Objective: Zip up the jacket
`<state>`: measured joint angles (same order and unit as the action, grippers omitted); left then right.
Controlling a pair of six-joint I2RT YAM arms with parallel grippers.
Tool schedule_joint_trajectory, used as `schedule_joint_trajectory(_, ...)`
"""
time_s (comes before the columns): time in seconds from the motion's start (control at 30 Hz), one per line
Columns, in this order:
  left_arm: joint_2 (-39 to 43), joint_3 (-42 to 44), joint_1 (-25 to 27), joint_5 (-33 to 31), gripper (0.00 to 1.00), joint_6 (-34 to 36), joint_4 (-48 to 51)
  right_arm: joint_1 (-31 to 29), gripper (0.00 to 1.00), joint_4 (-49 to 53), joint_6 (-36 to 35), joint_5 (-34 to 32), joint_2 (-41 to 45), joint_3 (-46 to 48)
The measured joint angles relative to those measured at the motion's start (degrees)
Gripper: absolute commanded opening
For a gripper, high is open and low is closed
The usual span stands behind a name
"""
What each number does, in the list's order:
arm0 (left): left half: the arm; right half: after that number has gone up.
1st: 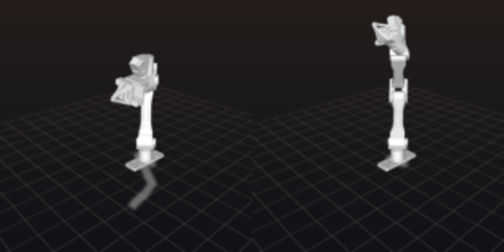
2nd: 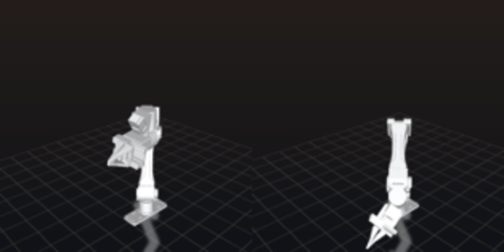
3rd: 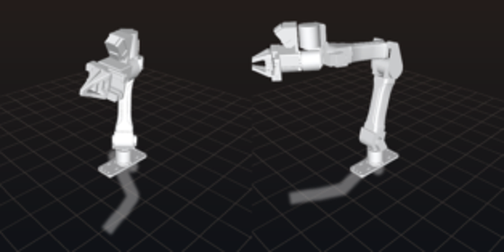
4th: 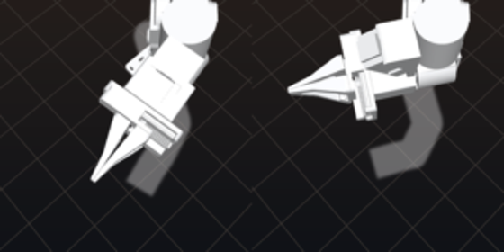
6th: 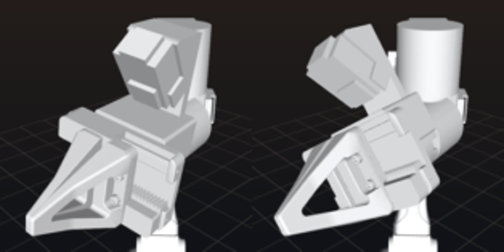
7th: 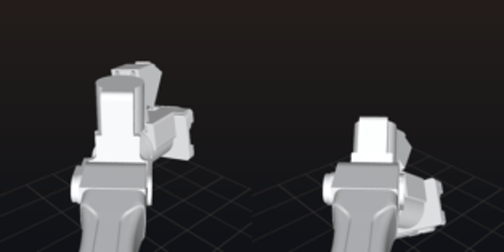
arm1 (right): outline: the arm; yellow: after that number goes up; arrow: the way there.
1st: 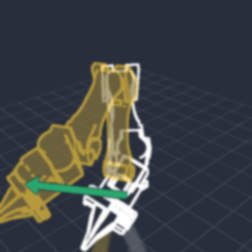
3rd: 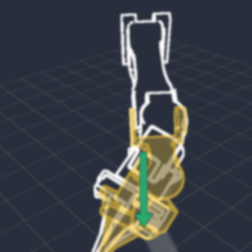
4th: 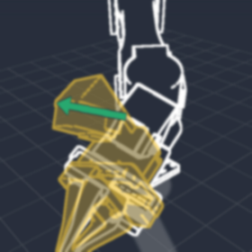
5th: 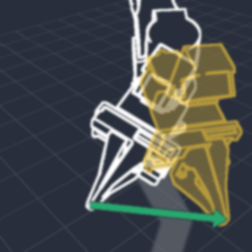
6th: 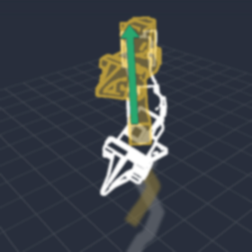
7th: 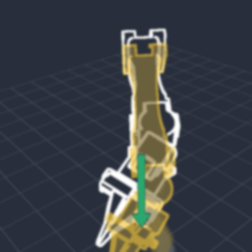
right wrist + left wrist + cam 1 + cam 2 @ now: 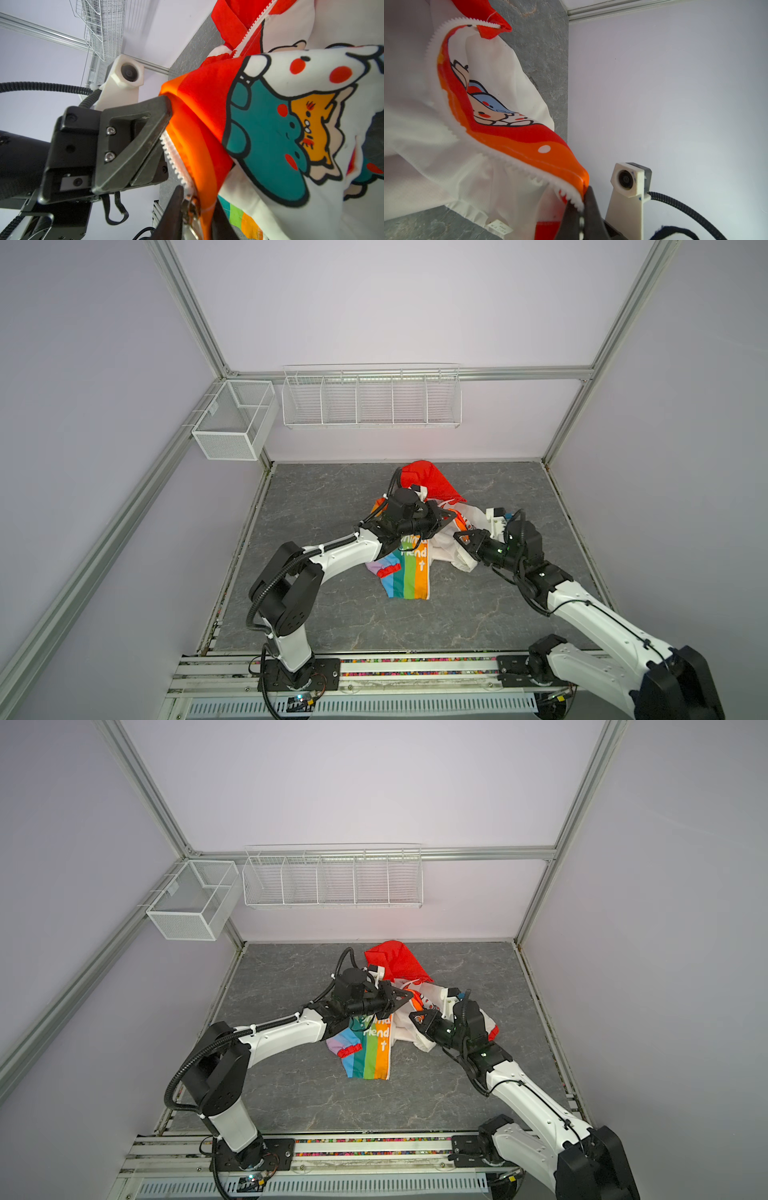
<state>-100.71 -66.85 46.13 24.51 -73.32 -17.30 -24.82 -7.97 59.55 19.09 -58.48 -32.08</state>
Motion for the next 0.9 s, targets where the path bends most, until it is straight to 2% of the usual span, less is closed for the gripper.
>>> schedule_joint_trajectory(0.5,0.0,0.0,-0.11,0.0,0.0,-0.04,-0.09,0.0,0.29,1.51,0.02,0.31,2.23,0.96)
schedule_joint_trajectory(0.67,0.0,0.0,-0.26,-0.04,0.0,-0.2,-0.46,0.0,0.36,2.49,0.02,0.31,3.3,1.55)
schedule_joint_trajectory(0.9,0.0,0.0,-0.37,-0.04,0.0,-0.2,-0.48,0.0,0.34,3.21,0.04,0.31,3.41,1.88)
